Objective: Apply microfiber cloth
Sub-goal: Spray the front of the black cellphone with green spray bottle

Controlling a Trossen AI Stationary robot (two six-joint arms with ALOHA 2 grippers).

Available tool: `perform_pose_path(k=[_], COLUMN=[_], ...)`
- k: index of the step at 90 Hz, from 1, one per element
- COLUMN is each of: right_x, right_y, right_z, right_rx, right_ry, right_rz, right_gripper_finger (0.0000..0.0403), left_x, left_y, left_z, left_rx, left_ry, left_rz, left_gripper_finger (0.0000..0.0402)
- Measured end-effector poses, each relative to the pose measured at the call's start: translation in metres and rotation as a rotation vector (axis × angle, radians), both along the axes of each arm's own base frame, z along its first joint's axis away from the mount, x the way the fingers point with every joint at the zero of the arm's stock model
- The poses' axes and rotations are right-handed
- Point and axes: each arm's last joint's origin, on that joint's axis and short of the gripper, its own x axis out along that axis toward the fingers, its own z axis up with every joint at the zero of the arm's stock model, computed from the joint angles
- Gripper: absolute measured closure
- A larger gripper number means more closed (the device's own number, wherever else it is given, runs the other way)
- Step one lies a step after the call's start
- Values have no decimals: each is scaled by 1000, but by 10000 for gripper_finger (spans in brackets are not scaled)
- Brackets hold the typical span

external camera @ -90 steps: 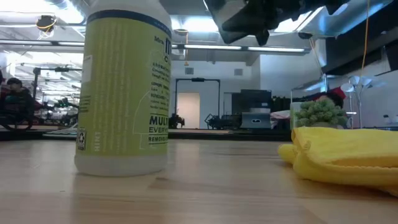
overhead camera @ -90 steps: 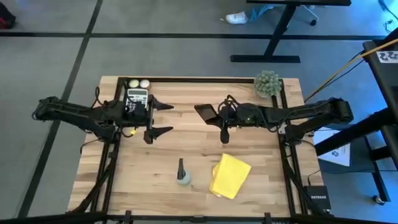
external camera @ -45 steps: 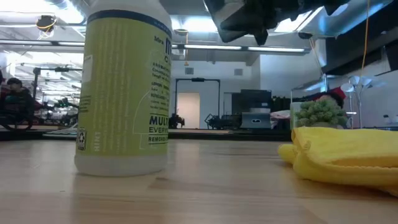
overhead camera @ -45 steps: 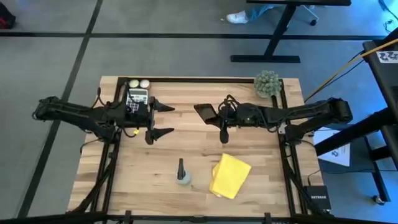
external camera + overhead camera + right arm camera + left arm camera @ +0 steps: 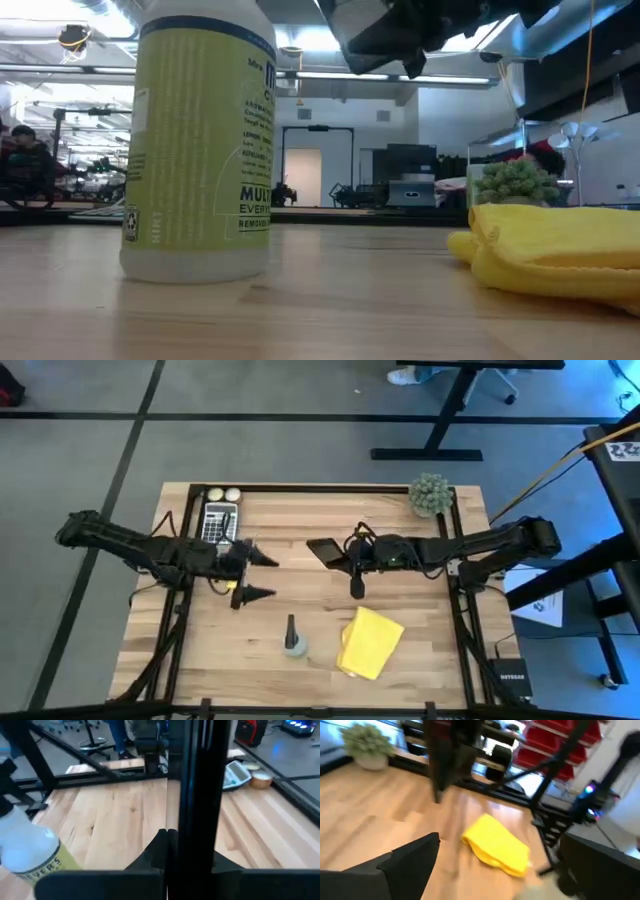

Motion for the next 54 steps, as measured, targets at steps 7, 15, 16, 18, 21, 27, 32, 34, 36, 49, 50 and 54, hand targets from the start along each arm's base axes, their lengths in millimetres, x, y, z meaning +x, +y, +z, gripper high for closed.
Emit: perform_pose_path(k=[7, 15, 16, 18, 21, 27, 32, 34, 36, 49, 50, 54], right_x=[2, 2, 2, 2, 1, 1, 0, 0, 0, 0, -1, 0], right_y=[5, 10, 11, 11, 11, 10, 10, 10, 10, 13, 13, 16], right_z=[-3, -9, -9, -10, -13, -13, -14, -14, -14, -15, -15, -16], right_rx=[9, 13, 14, 16, 19, 24, 23, 22, 21, 21, 21, 19], right_ry=[-2, -3, -9, -15, -12, -33, -44, -46, -48, -42, -42, -42], right_rz=[12, 24, 24, 20, 16, 11, 4, 1, -1, 11, 13, 15], right_gripper_finger=[398, 398, 398, 398, 398, 398, 398, 398, 398, 398, 398, 398], left_x=[-1, -2, -2, -3, -2, 1, 3, 4, 5, 8, 8, 9], left_y=[-28, -62, -65, -71, -78, -87, -92, -93, -94, -96, -96, -97], left_z=[-5, -20, -22, -27, -36, -48, -56, -57, -57, -52, -52, -50], left_rx=[54, 163, 177, 201, 235, 239, 202, 189, 175, 109, 104, 88], left_ry=[-10, -5, 2, 17, 40, 62, 76, 76, 72, 33, 29, 15], left_rz=[-18, 6, 8, 14, 31, 90, 122, 127, 128, 109, 105, 82], left_gripper_finger=[4, 4, 4, 4, 4, 4, 4, 4, 4, 4, 4, 4])
